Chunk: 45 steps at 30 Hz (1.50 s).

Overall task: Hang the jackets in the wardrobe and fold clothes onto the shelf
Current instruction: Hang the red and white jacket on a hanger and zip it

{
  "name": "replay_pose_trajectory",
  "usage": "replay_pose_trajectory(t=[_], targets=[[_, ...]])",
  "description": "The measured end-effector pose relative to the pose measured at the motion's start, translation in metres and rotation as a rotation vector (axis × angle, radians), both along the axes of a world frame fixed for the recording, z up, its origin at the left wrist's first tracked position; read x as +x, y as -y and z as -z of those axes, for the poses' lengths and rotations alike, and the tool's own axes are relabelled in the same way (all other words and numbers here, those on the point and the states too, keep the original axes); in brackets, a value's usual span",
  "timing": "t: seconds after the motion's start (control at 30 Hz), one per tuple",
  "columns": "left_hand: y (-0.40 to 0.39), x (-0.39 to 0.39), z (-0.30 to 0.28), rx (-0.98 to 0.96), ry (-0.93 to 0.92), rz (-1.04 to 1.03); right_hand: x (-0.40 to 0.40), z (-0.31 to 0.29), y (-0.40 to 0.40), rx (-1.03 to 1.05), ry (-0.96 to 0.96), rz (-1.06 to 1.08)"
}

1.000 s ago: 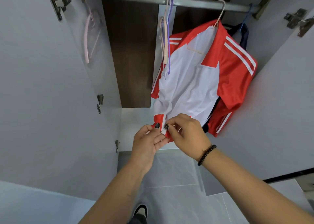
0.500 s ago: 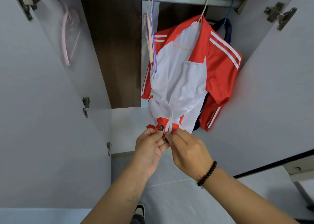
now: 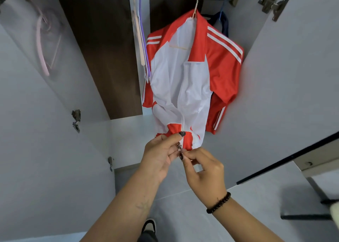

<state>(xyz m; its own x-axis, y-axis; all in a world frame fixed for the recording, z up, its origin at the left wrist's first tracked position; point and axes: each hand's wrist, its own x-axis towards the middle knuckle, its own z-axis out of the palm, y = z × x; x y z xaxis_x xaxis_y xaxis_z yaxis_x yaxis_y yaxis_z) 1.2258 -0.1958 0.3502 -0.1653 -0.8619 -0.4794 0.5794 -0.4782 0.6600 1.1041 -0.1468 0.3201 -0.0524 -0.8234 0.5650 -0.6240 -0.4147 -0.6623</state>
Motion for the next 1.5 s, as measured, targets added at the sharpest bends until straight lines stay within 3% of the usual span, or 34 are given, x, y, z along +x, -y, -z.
replay_pose_trajectory(t=[0.07,0.13,0.23,0.3,0.37,0.43,0.7,0.83,1.03,1.5], targets=[[0.0,-0.004,0.001,0.011,0.043,-0.008,-0.002,0.001,-0.006,0.035,0.019,-0.001],[-0.002,-0.008,0.002,0.015,0.069,0.001,-0.001,-0.001,-0.009,0.18,0.17,0.04],[-0.002,-0.01,0.001,0.001,0.092,0.008,-0.002,-0.012,-0.002,0.683,0.803,0.093],[-0.001,-0.011,0.0,-0.019,0.138,0.026,-0.007,-0.017,0.007,0.962,1.151,-0.002],[-0.002,-0.011,-0.001,-0.045,0.16,0.038,-0.009,-0.024,0.013,1.053,1.439,-0.119],[-0.005,-0.009,0.0,-0.042,0.153,0.046,-0.009,-0.024,0.017,1.004,1.565,-0.206],[-0.021,0.014,0.002,-0.043,0.003,0.067,-0.001,-0.025,0.015,0.979,1.464,-0.322],[-0.026,0.018,0.0,-0.075,-0.106,0.045,0.014,-0.027,0.011,0.841,1.518,-0.296],[-0.03,0.017,-0.006,-0.119,-0.108,-0.014,0.027,-0.031,0.005,0.699,1.519,-0.241],[-0.04,0.004,-0.003,-0.092,-0.168,-0.005,0.021,-0.03,-0.009,0.652,1.476,-0.187]])
